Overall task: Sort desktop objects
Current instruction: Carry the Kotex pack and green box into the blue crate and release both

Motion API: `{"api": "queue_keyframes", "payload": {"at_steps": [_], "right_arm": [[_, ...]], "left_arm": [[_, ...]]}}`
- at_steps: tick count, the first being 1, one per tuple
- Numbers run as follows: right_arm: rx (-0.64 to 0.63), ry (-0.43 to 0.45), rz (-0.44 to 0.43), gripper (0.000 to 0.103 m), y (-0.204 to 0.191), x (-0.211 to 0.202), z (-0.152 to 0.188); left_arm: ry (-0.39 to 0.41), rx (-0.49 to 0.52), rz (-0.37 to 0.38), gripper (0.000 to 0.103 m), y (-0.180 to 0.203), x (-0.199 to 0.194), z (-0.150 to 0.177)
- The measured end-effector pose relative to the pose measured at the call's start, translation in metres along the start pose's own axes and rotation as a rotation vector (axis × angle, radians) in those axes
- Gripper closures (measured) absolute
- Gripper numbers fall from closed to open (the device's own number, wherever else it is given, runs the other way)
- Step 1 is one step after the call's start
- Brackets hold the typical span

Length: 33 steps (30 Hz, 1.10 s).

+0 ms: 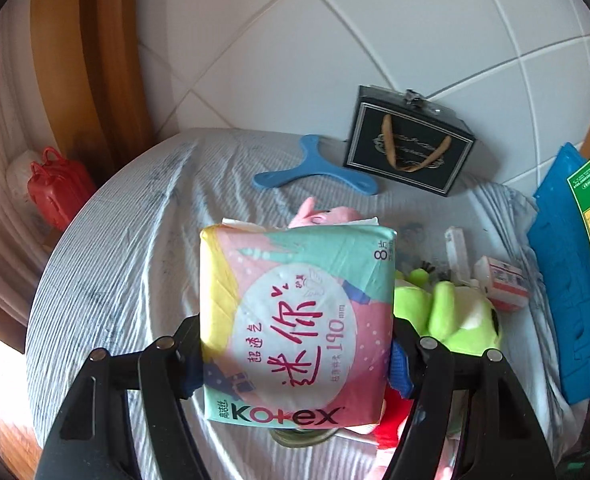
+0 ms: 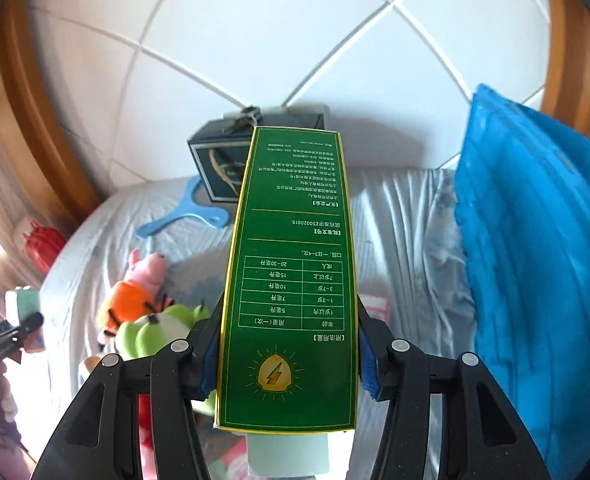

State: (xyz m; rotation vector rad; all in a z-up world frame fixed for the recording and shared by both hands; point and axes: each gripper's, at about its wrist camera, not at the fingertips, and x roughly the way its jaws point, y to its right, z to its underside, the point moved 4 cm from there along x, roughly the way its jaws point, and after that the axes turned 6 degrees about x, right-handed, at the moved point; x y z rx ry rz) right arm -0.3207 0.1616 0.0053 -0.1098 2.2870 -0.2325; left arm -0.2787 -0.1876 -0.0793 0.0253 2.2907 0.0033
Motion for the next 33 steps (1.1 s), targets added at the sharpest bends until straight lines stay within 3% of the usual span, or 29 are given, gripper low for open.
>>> {"api": "queue_keyframes", "payload": {"at_steps": [5,10,15,22,27,33], "right_arm": [[0.015,0.072,0.045,0.050,0.010,-0.070,0.034],[-0.002,0.145,0.084,0.050,0.043,-0.125,0.040],[-0.027,0.231,0.103,0.050,0.093,-0.173,0.022],[-0.106,0.298,0.134,0.050,0.201,-0.228,-0.021],[-0.136,0.301,0.185,0.050,0.278,-0.245,-0.052],[-0.103,0.234,0.242,0.050,0.350,-0.236,-0.056]], "left_arm": [[0.072,0.095,0.072,0.034,0.072,-0.036,0.006],[0.124,0.157,0.154,0.034,0.153,-0.073,0.008],[0.190,0.195,0.192,0.034,0.247,-0.106,0.003],[0.284,0.197,0.210,0.034,0.391,-0.156,-0.019],[0.286,0.254,0.271,0.034,0.493,-0.185,-0.040],[0.200,0.353,0.342,0.034,0.597,-0.176,-0.054]]}}
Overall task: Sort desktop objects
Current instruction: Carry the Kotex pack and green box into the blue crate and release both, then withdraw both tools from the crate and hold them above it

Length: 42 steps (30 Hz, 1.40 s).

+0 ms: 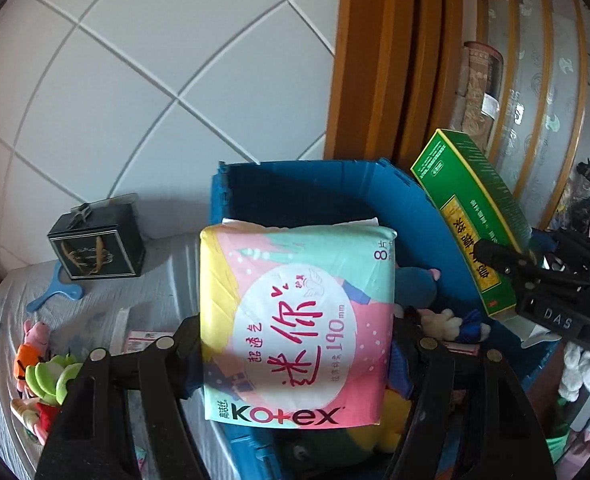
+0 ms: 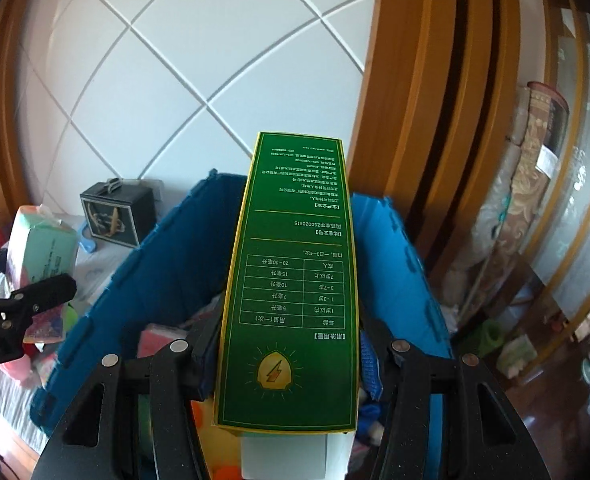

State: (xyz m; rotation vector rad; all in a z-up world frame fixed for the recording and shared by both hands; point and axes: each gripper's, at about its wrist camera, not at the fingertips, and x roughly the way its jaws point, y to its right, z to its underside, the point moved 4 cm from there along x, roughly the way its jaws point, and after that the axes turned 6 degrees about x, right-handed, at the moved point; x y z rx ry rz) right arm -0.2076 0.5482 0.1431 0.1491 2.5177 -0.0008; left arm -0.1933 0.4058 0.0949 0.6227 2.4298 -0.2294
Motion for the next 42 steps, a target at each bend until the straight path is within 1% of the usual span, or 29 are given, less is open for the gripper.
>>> {"api": "queue_keyframes", "payload": {"at_steps": [2,6,9,11,14,16,18,20,22,26,27,32,35,37,40,42], "right_arm": [[0.013,-0.038,0.000,0.050,0.018,0.010,0.007],[0.030,-0.105,0.003,0.050,0.045,0.025,0.029],[0.045,-0.151,-0.007,0.049,0.057,0.033,0.045],[0.052,-0.183,-0.023,0.049,0.064,0.039,0.053],[0.047,-0.220,-0.014,0.049,0.069,0.046,0.062],[0.047,-0.241,-0.016,0.048,0.071,0.050,0.068],[0.044,-0.257,-0.017,0.048,0.073,0.053,0.073],[0.040,-0.272,-0.020,0.041,0.075,0.056,0.078],[0.045,-0.281,-0.026,0.017,0.081,0.060,0.082],[0.062,-0.263,-0.061,0.009,0.083,0.053,0.085],[0.069,-0.259,-0.068,0.000,0.083,0.051,0.086],[0.101,-0.212,-0.092,0.000,0.081,0.031,0.086],[0.125,-0.160,-0.111,0.000,0.077,0.012,0.085],[0.130,-0.109,-0.095,0.000,0.073,-0.002,0.084],[0.128,-0.050,-0.036,0.000,0.065,-0.022,0.084],[0.140,-0.022,-0.019,0.000,0.057,-0.036,0.084]], "left_arm": [[-0.042,0.014,0.019,0.034,0.019,0.018,-0.003],[-0.132,0.043,0.057,0.034,0.053,0.047,0.003],[-0.191,0.089,0.049,0.034,0.076,0.063,0.008],[-0.206,0.114,0.050,0.034,0.090,0.070,0.011],[-0.234,0.132,0.042,0.033,0.105,0.078,0.013],[-0.246,0.139,0.030,0.033,0.108,0.081,0.015],[-0.254,0.143,0.016,0.029,0.111,0.083,0.016],[-0.248,0.140,0.004,0.028,0.112,0.083,0.015],[-0.242,0.132,0.002,0.027,0.112,0.082,0.014],[-0.218,0.121,-0.009,0.026,0.108,0.074,0.013],[-0.209,0.116,-0.014,0.026,0.106,0.070,0.014],[-0.132,0.096,-0.006,0.026,0.098,0.041,0.016],[-0.065,0.089,0.001,0.025,0.094,0.017,0.017],[-0.014,0.086,-0.005,0.022,0.090,0.001,0.018],[0.053,0.083,-0.005,0.018,0.083,-0.023,0.023],[0.089,0.074,0.000,0.013,0.078,-0.039,0.028]]}}
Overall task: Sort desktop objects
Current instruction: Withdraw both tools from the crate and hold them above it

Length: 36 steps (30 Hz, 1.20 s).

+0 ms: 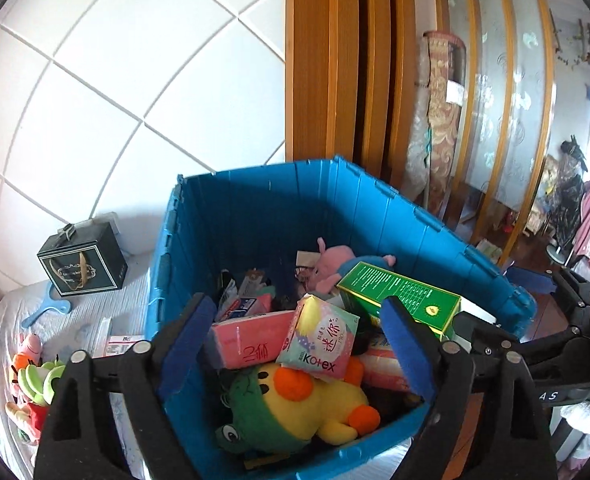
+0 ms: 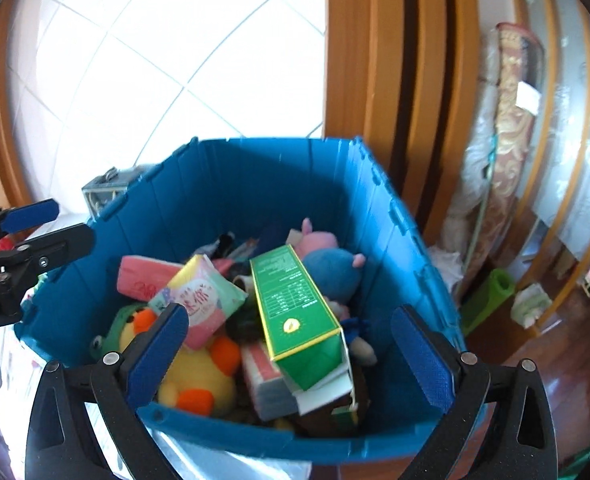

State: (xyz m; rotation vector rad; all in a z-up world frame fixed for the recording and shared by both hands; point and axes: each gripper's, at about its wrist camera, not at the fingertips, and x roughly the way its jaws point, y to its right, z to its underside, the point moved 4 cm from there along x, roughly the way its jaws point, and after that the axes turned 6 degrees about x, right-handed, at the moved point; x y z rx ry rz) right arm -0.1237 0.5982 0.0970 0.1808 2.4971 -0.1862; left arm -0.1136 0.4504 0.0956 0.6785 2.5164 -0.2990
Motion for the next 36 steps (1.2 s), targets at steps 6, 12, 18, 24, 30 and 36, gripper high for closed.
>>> {"api": "queue_keyframes", "payload": {"at_steps": [6,12,18,24,30,36], "right_arm": [[0.037,0.053,0.034,0.000,-0.027,-0.032,0.011],[0.053,0.065,0.078,0.000,-0.054,-0.050,0.027],[0.056,0.050,0.109,0.000,-0.075,-0.059,0.042],[0.043,0.061,0.131,0.000,-0.089,-0.070,0.051],[0.044,0.059,0.133,0.000,-0.095,-0.074,0.056],[0.055,0.057,0.137,0.000,-0.092,-0.074,0.057]], "left_arm": [[0.048,-0.016,-0.013,0.011,-0.016,-0.042,0.021],[0.032,-0.015,-0.023,0.011,-0.028,-0.064,0.047],[0.002,-0.039,-0.027,0.011,-0.045,-0.077,0.066],[0.005,-0.035,-0.018,0.011,-0.048,-0.088,0.073],[0.007,-0.050,-0.027,0.011,-0.051,-0.091,0.076],[0.004,-0.054,-0.020,0.011,-0.050,-0.089,0.076]]}}
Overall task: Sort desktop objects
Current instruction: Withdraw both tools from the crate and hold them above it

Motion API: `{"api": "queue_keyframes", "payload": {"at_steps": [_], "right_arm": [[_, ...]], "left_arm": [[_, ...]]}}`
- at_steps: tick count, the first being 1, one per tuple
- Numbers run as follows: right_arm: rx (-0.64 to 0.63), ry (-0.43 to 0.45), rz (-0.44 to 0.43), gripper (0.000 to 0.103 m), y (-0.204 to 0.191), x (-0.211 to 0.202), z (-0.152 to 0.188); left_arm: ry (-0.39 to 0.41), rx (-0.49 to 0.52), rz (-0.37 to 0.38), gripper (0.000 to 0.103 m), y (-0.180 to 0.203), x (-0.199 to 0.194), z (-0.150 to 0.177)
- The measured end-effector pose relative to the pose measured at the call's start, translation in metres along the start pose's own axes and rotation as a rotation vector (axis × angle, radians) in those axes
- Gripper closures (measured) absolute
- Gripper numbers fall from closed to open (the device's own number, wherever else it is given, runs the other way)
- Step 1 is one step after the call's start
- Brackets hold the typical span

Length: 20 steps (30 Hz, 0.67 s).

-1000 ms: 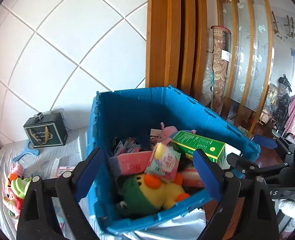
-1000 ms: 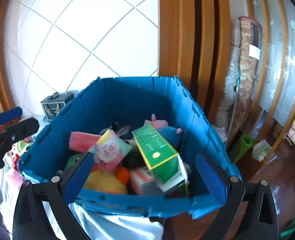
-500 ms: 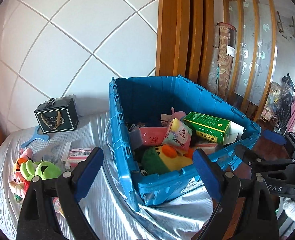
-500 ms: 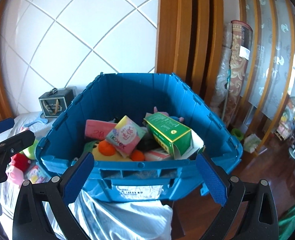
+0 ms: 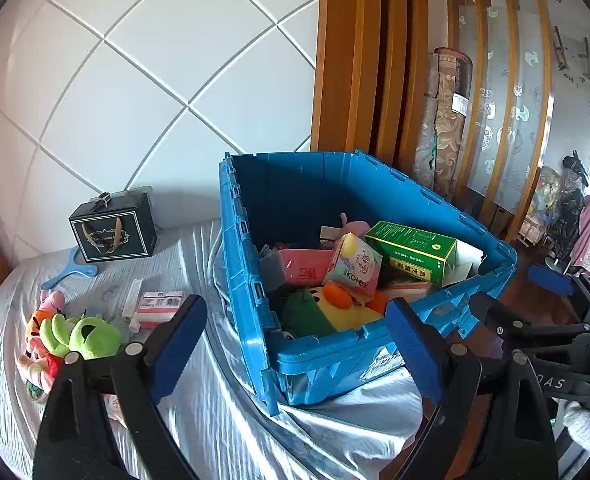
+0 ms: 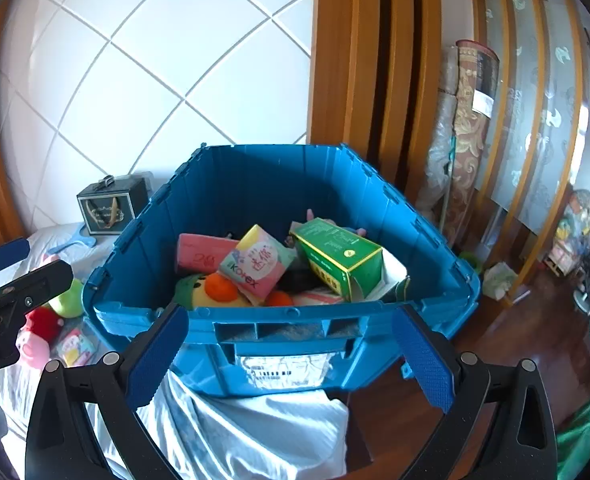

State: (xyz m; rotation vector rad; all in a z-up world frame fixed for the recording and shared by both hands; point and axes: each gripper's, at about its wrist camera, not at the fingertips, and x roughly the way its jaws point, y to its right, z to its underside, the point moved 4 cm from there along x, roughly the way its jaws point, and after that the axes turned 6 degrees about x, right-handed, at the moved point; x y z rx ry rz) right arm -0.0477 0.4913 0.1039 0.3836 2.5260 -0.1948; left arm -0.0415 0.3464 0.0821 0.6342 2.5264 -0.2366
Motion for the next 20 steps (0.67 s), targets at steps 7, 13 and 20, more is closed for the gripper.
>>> {"api": "queue_keyframes", "payload": {"at_steps": [7,13,20], "right_arm": [[0.006,-0.003,-0.002,0.000,0.002,0.003,-0.001],[0.009,-0.006,-0.005,0.000,0.007,0.009,-0.005],[0.013,-0.008,-0.005,0.000,0.012,0.017,-0.008]], "left_arm": [[0.007,0.007,-0.015,0.011,0.003,0.004,-0.003],[0.008,0.007,-0.016,0.011,0.005,0.007,-0.005],[0.008,0.010,-0.008,0.011,0.007,0.013,-0.007]]}}
